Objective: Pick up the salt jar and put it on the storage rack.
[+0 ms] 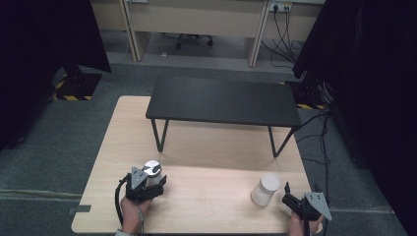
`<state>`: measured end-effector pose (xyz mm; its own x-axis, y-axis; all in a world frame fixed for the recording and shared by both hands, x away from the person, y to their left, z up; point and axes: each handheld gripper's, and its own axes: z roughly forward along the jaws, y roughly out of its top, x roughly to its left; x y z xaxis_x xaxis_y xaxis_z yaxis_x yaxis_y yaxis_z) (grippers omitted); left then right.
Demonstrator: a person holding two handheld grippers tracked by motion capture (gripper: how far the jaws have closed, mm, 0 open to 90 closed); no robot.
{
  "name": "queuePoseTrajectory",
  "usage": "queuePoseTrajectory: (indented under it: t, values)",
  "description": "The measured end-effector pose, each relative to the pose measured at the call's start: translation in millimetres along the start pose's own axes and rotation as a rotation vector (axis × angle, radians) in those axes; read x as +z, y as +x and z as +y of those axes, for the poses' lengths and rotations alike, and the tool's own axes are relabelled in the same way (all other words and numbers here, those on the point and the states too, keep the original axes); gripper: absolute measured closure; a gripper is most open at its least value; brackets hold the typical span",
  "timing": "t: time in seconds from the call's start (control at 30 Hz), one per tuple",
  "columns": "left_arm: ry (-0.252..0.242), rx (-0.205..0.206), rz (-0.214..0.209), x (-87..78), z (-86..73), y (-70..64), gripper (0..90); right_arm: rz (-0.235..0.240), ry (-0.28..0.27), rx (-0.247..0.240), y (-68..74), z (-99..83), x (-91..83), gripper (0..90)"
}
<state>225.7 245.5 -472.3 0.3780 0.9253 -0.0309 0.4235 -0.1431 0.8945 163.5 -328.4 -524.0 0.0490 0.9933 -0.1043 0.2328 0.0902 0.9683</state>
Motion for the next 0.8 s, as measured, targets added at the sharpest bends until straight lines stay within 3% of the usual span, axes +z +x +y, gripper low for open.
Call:
queuePoseTrajectory:
  t: [0.27,0.8]
  values:
    - [0.001,0.027,0.020,-0.5,-0.1,-4.1,30.5,0.000,0.004,-0.002,0.3,0.7,0.3,0.4]
    - [0.006,0.051,0.014,-2.4,1.2,-4.2,31.0,-0.001,0.004,-0.006,0.6,0.6,0.4,0.5]
